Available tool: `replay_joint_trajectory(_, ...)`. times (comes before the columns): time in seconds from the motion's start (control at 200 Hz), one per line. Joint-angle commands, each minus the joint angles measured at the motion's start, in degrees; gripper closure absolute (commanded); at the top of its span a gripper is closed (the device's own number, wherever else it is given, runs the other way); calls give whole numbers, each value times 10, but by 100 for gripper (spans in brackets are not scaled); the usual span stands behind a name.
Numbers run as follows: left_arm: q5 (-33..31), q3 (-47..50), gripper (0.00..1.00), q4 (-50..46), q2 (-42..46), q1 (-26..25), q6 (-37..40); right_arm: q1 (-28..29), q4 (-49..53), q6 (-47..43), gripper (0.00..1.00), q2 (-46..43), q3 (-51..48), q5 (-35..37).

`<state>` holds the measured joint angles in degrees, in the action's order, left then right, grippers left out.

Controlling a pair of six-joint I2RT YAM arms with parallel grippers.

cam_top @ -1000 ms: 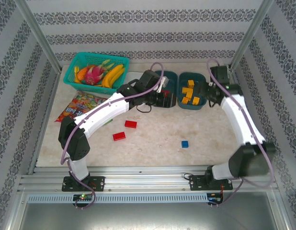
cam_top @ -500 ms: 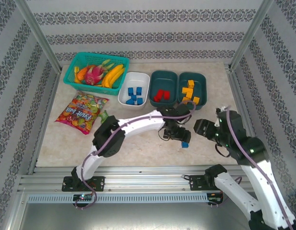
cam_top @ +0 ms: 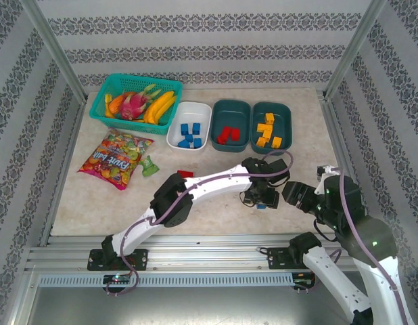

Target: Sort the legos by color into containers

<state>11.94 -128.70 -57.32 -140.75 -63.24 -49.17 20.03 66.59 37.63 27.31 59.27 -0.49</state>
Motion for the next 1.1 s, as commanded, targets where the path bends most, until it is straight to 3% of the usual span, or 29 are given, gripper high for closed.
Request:
replay_joint_trajectory(0.0,-55,-44,35,-45,-38,-13,-11,4,9,4,28,-9,7,-10)
replay_joint_trajectory(0.16,-91,-71,40,-54,-64,-19,-6,6,7,8,28,-13,4,-18)
replay_joint_trajectory(0.4,-137,-66,59,-73,-69,-20,12,5,-2,8,28,-12,-1,-18)
replay_joint_trajectory(0.754,-183,-39,66,-94,-27,-9,41,4,-21,5,28,0,-3,-30)
replay_joint_trajectory(0.904,-201,-29,68,-96,26,20,51,4,-36,-12,29,20,7,-50)
replay_joint_trajectory(1.099,-194,-14,69,-88,95,96,61,4,-80,-44,29,64,24,-73)
